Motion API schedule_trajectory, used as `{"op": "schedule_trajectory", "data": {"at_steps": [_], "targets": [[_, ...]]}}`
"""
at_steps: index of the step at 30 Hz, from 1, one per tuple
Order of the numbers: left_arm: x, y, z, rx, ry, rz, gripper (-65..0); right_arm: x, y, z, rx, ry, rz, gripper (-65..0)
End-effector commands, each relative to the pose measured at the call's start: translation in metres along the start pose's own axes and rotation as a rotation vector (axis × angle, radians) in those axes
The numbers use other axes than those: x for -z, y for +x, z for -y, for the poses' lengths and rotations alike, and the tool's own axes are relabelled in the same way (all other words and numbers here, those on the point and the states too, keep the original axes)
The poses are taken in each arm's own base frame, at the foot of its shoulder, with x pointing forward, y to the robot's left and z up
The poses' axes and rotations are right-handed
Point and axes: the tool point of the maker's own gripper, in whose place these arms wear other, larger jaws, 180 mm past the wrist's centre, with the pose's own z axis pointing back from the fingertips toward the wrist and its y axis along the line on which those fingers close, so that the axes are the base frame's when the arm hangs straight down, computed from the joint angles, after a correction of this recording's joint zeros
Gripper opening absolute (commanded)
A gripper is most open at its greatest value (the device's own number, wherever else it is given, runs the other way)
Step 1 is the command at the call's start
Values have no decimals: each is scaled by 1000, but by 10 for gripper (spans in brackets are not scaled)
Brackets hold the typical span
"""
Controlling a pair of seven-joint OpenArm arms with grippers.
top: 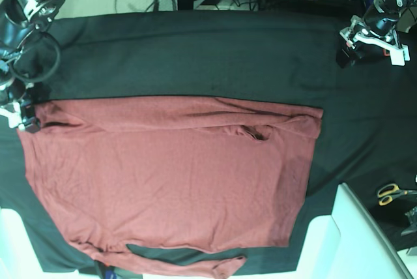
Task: Fold the T-shirt properly
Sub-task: 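Lower both grippers onto the folded edge of the shirt and grasp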
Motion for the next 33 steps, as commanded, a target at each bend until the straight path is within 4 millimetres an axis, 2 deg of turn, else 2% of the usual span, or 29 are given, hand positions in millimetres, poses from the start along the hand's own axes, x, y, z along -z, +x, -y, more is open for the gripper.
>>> {"op": "schedule_trajectory", "data": {"at_steps": [1,4,8,10,12,16,24,33], "targets": [[-3,14,2,19,-13,38,-112,0,11,-8,-12,13,17,-269],[-3,14,2,18,-13,40,-112,0,11,-8,-11,12,16,-306],[1,20,6,19,-23,54,-112,2,5,1,7,-2,-10,-546],[6,26,9,12,-31,69,-110,7,-2,-1,11,-2,-41,-647],[12,27,9,-10,-35,70,-109,11,-9,1,-5,-12,-78,-645],[39,32,13,-92,-62,76,-109,14,-16,-1,-28,-15,-109,-645],[91,29,56,-149,-169,17,-110,13,-14,0,-32,-17,-106,-645],[123,45,71,-257,-184,18,-120,10,-7,4,-39,-27,-98,-645]]}}
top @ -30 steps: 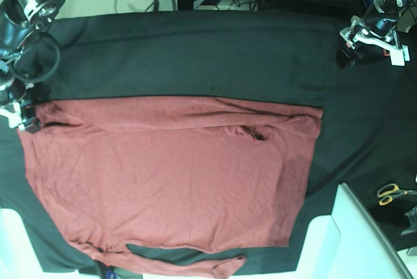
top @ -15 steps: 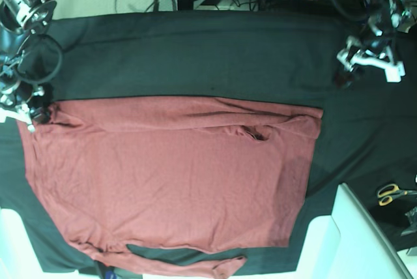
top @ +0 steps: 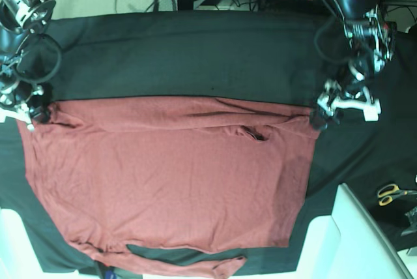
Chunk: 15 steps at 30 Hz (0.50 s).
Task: Fold the T-shirt properly
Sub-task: 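Lower both grippers onto the folded edge of the shirt and grasp, then drag the folded edge back toward the robot with both grippers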
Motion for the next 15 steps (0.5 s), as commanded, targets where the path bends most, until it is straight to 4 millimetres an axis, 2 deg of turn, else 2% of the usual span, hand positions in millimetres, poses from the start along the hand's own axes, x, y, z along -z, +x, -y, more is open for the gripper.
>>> {"op": "schedule_trajectory", "data": {"at_steps": [1,3,6,8,10,15], "targets": [[1,8,3,9,-3,6,-137,-4,13,-1,-17,-9,20,-647],[4,12,8,9,-13,14,-206,-4,14,0,-18,-10,20,-647],[11,7,13,-12,-24,4,-324,-4,14,0,-18,-10,20,-647],[15,2,13,-1,-13,-13,-372,-4,14,0,-18,-10,20,-647],[19,-6,13,21,6,-30,-395,-4,14,0,-18,-10,20,-647],[26,-8,13,37,22,27,-398,-4,14,0,-18,-10,20,-647]]}}
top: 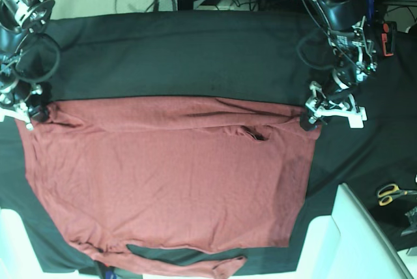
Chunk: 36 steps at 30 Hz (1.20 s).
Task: Fold the T-shirt properly
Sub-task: 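Drag the folded edge back toward the robot with both grippers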
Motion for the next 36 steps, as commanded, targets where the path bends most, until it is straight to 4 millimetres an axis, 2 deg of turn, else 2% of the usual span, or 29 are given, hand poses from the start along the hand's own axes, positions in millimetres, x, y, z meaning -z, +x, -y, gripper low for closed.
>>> {"op": "schedule_trajectory", "data": {"at_steps": [1,4,6,7,8,17,20,22,30,33,36], "targets": [[1,5,0,10,0,2,-400,-3,14,-2,-17,-7,19,-647],[2,0,-3,-3,5,-7,-426,-3,14,-2,-17,-7,19,-647],[4,4,-1,0,2,-1,-532,-3,13,-2,-18,-8,18,-647],[3,7,-2,1,3,3,-607,-3,13,-2,-18,-8,18,-647],[3,9,-2,0,4,7,-650,-3,13,-2,-18,-8,18,-647],[-4,17,-10,19,20,13,-650,-4,15,-1,-18,-7,22,-648],[-14,9,-18,38,37,-12,-650,-16,25,3,-58,-19,64,-648],[-22,13,-17,69,37,-7,-650,-25,34,1,-95,-20,101,-648],[-43,9,-11,158,41,-66,-650,-38,37,-14,-166,-11,72,-648],[-52,8,-12,188,49,-69,-650,-46,40,-14,-196,-18,80,-648],[-59,4,-16,198,59,-75,-650,-50,35,-12,-205,-25,70,-648]]}}
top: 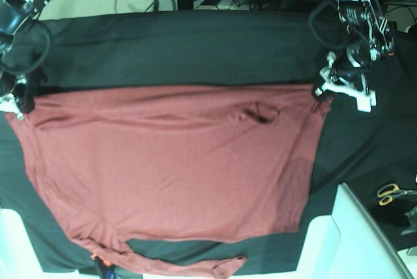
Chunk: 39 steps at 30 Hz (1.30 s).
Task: Fold the T-shirt properly
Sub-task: 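Drag the folded edge back toward the robot with both grippers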
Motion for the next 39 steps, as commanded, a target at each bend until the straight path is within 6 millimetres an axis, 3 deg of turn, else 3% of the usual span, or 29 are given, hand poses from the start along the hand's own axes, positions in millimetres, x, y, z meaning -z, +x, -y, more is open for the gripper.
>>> {"op": "schedule_trajectory", "data": {"at_steps": [1,6,13,19,28,31,39], "targets": [[-4,16,2,17,-10,42,-650,-5,21,-7,-16,17,54,-648],[-11,-1,-10,11,15,10,-650,-16,12,7,-7,-32,50,-648],[-30,-2,-11,69,33,24,-650,-29,4,17,-39,-61,34,-648],[-41,-12,-17,88,53,8,-650,-46,-13,48,63,-102,12,-648],[-60,-27,-21,118,74,-8,-650,-64,-44,81,69,-170,-45,-648],[-69,-30,-23,121,86,-2,-650,-67,-51,81,34,-154,-59,-648],[-84,-36,-38,97,128,3,-650,-85,-41,68,-48,-163,1,-648]]}}
